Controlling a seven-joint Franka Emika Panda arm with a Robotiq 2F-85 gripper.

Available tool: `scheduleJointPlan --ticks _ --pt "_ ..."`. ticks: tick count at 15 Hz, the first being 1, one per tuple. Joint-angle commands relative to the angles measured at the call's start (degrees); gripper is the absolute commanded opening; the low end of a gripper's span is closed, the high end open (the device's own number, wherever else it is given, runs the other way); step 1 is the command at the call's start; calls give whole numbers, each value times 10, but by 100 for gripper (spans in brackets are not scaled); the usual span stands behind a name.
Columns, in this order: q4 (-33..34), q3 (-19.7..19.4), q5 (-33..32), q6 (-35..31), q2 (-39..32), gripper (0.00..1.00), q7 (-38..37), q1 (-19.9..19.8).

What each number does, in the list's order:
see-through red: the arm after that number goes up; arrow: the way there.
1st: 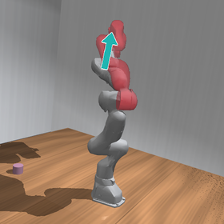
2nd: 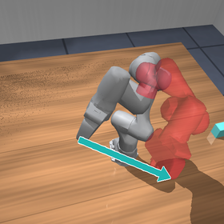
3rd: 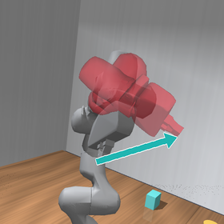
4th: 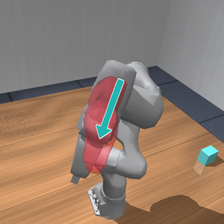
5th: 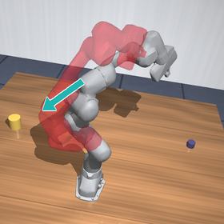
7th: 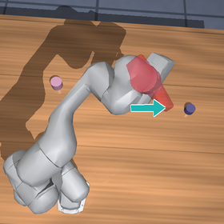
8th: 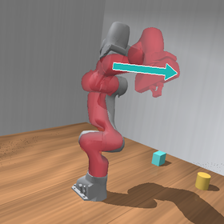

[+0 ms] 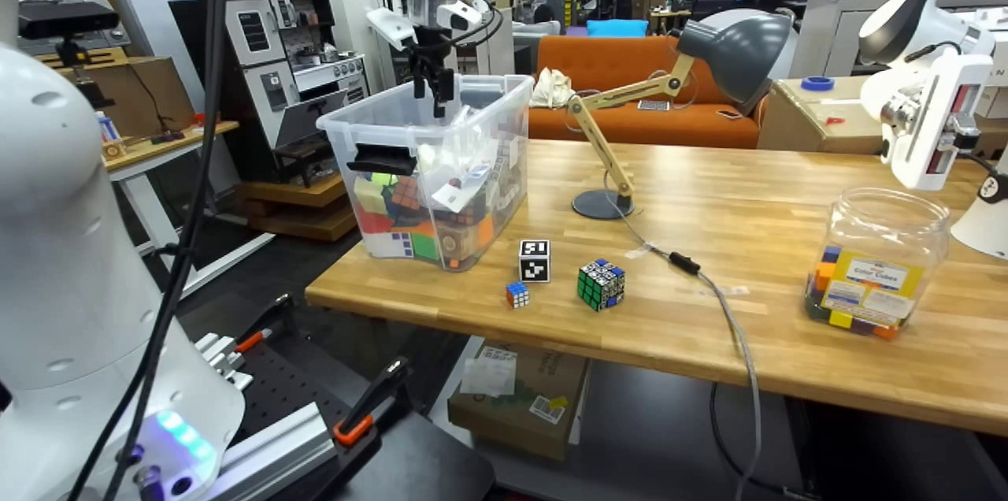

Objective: Take out a Rubik's cube from the container on the left and put it on the table, turn off the lamp

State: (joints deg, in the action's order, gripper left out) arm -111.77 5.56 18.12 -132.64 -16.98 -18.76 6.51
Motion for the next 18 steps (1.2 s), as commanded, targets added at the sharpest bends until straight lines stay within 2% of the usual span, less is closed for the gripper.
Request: scheduleJointPlan --ticks 1,7,18 --pt "-5 -1 11 35 10 100 7 -8" --pt "-9 -23 2 97 -4 100 -23 -14" --pt "-13 -27 -1 88 -9 100 -17 -13"
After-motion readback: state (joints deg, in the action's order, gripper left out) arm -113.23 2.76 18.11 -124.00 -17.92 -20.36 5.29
